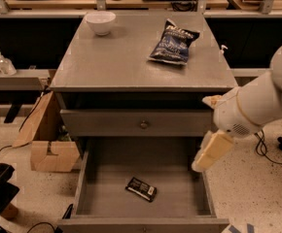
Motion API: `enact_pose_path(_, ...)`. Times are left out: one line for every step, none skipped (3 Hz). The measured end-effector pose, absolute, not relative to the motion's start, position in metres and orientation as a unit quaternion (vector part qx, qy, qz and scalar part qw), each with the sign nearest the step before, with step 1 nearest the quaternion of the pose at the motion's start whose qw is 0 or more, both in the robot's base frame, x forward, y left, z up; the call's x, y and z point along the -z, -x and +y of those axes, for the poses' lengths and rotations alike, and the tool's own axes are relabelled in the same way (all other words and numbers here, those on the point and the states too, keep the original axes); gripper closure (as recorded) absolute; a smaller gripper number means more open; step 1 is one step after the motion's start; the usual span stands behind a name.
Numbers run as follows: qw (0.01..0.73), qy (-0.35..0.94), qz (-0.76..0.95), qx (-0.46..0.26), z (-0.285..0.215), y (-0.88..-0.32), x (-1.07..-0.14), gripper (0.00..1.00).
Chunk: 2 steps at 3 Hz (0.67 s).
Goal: Pick rxbar chocolate from middle drawer and place on counter
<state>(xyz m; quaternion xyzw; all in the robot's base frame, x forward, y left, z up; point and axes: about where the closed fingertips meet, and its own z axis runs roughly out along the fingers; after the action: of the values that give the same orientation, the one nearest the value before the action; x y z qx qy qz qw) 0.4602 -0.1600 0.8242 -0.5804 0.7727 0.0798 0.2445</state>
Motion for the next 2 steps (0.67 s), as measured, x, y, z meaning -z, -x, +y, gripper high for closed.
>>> enact_pose_path(0.289, 0.567, 0.762, -0.121, -0.137, -0.483, -0.765, 0.00)
enact_pose_path(0.380, 0.529, 0.752, -0.099, -0.128, -0.539, -0.746, 0.00)
